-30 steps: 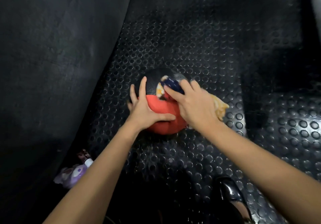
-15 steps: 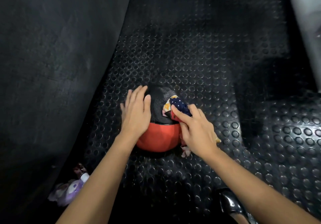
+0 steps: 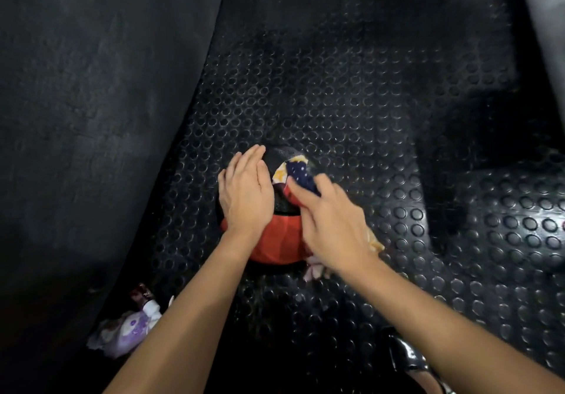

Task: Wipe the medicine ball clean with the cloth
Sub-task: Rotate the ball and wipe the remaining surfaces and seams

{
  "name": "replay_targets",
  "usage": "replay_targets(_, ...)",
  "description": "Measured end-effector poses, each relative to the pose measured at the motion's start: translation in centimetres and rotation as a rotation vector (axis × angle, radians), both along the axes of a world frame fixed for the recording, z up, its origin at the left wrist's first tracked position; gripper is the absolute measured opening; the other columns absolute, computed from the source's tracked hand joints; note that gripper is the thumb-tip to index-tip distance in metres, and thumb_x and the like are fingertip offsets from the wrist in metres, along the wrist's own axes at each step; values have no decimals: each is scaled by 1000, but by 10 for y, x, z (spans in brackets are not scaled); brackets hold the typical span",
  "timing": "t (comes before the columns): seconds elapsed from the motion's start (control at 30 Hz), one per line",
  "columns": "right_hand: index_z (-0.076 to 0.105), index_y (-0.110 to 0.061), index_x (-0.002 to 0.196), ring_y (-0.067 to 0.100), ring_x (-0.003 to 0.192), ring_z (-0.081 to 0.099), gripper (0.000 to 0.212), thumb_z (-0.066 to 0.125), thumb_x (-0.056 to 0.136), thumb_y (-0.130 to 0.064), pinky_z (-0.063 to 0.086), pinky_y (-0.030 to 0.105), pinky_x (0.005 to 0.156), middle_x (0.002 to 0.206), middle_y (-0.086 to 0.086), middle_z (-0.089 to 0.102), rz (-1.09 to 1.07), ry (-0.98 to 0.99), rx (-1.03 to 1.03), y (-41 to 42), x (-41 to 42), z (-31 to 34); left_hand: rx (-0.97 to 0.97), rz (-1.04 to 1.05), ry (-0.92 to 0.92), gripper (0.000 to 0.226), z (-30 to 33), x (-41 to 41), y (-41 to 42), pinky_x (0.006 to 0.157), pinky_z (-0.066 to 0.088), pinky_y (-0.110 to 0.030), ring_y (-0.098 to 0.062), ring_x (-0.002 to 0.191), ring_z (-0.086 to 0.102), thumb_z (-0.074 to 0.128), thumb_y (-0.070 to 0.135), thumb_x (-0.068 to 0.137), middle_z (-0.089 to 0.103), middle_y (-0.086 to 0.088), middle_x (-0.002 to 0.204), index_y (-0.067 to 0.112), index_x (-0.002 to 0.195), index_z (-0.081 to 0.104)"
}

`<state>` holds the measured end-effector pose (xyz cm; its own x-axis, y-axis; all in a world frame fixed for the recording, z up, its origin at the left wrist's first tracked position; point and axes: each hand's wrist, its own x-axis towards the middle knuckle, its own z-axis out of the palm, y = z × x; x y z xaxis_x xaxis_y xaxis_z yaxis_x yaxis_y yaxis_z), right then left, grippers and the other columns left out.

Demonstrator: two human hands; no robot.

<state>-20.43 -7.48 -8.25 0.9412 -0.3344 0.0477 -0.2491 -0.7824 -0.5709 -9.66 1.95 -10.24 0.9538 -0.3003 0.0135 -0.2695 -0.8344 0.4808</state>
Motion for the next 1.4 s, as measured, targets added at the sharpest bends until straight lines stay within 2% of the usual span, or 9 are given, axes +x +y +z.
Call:
replay_targets(0.2,49,-38,133,24,104,50,45,41,94,-17,45,37,77,115,1,45,-91,186,26,-30,44,3,15,4,-39,53,-2,-8,-2,115,22,-44,-18,139,33,21,29,94,48,5,143,17,137,50)
replay_targets(0.33,46,-35,135,24,98,48,47,47,92,-18,45,37,64,115,2,46,32,102,-53,3,2,10,-15,32,-27,54,0,-2,-1,115,20,-39,-17,139,33,21,29,94,48,3,143,16,137,50)
replay_targets(0.47,43,-39,137,23,109,45,47,41,95,-17,42,36,74,123,1,42,-37,195,-53,-30,47,3,1,8,-56,52,-4,-12,-1,114,18,-38,-17,139,32,22,29,95,47,5,144,17,138,49)
replay_targets(0.53,44,-38,136,23,107,45,48,42,94,-16,39,35,69,123,0,42,-39,209,-81,-27,49,5,-1,36,-53,53,-4,-10,-2,115,21,-40,-18,138,34,21,29,95,48,5,143,17,137,50)
replay_targets(0.67,56,-31,127,23,82,53,49,61,81,-15,32,27,48,104,2,52,21,82,-143,0,-3,0,-39,74,-23,55,-2,1,-2,115,23,-41,-17,137,36,19,30,94,50,5,141,18,135,53)
replay_targets(0.87,50,-38,132,24,102,47,44,40,95,-16,45,37,74,113,1,45,-223,168,58,-25,28,-10,-12,87,-23,49,-5,-5,-5,115,19,-37,-17,138,34,24,28,96,48,5,143,19,136,52)
replay_targets(1.0,43,-38,137,22,100,45,46,42,95,-20,47,38,72,117,0,43,-91,107,81,4,-8,-2,-63,137,-1,46,-1,0,-4,115,23,-41,-17,136,36,26,26,98,50,6,141,18,134,54)
replay_targets(1.2,49,-36,134,24,101,52,46,40,94,-15,46,38,79,111,1,47,-345,170,234,-27,19,-24,-69,122,-10,49,-4,-5,-6,114,23,-44,-19,136,37,27,28,95,50,4,142,18,134,54)
replay_targets(1.4,41,-39,138,20,103,47,46,40,96,-21,47,39,81,123,-4,42,-215,120,215,6,-15,-11,-90,152,1,43,-3,-2,-3,114,24,-43,-17,136,37,30,24,98,50,6,141,19,133,55)
